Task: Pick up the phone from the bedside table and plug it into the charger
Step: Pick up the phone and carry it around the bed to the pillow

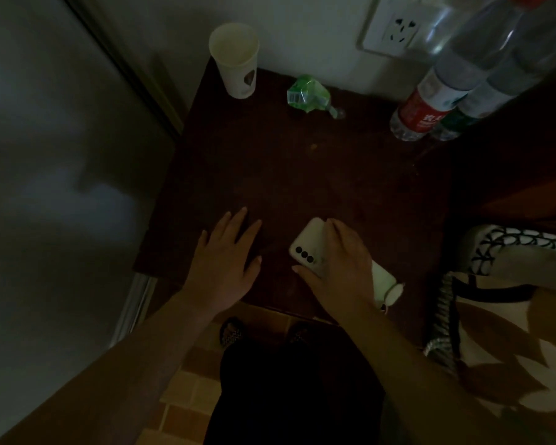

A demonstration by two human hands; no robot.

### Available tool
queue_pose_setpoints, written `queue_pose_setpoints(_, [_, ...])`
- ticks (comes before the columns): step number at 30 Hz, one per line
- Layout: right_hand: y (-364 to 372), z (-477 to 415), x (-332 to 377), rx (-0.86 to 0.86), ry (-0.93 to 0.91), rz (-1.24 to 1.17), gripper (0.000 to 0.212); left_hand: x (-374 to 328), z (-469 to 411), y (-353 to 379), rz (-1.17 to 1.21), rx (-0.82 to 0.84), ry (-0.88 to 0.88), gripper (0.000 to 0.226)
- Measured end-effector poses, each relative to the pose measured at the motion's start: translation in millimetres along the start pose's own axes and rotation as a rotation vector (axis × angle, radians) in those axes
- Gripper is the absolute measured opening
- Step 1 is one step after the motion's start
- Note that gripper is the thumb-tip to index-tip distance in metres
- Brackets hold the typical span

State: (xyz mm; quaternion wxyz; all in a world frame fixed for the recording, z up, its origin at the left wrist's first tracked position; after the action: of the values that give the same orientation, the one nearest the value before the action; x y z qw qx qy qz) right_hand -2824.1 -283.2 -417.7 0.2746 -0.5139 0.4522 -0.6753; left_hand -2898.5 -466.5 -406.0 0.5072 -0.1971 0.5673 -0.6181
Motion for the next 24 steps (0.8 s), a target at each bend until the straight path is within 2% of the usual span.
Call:
queue_pose_setpoints(5, [1,-2,5,-0.038,-0.036,0.032,0.083,1,0,-1,0.033,0.002,-0.005,0.059])
queue_pose_setpoints(14, [-15,5,10,0.021,-0.140,0.020,0.061,-3,4,-22,0.129,0.024,-0.016,0.060])
queue_pose_setpoints(24, [-78,3,45,-0.014,-0.008,-0.284,0.065,-26,11,-111,0.193,-0.062,0.008,0.059])
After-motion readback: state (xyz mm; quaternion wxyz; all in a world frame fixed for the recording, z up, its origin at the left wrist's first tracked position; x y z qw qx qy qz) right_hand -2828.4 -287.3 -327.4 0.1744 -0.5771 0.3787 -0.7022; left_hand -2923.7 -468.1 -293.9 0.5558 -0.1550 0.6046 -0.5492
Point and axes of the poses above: each hand's wrist, its own z-axis away from the middle knuckle, its own y-axis out of the palm, x = y × z, the point moved 2 cm from there along -z, towards the middle knuckle, and after that the axes turned 6 degrees about -x, right-handed, at the moved point
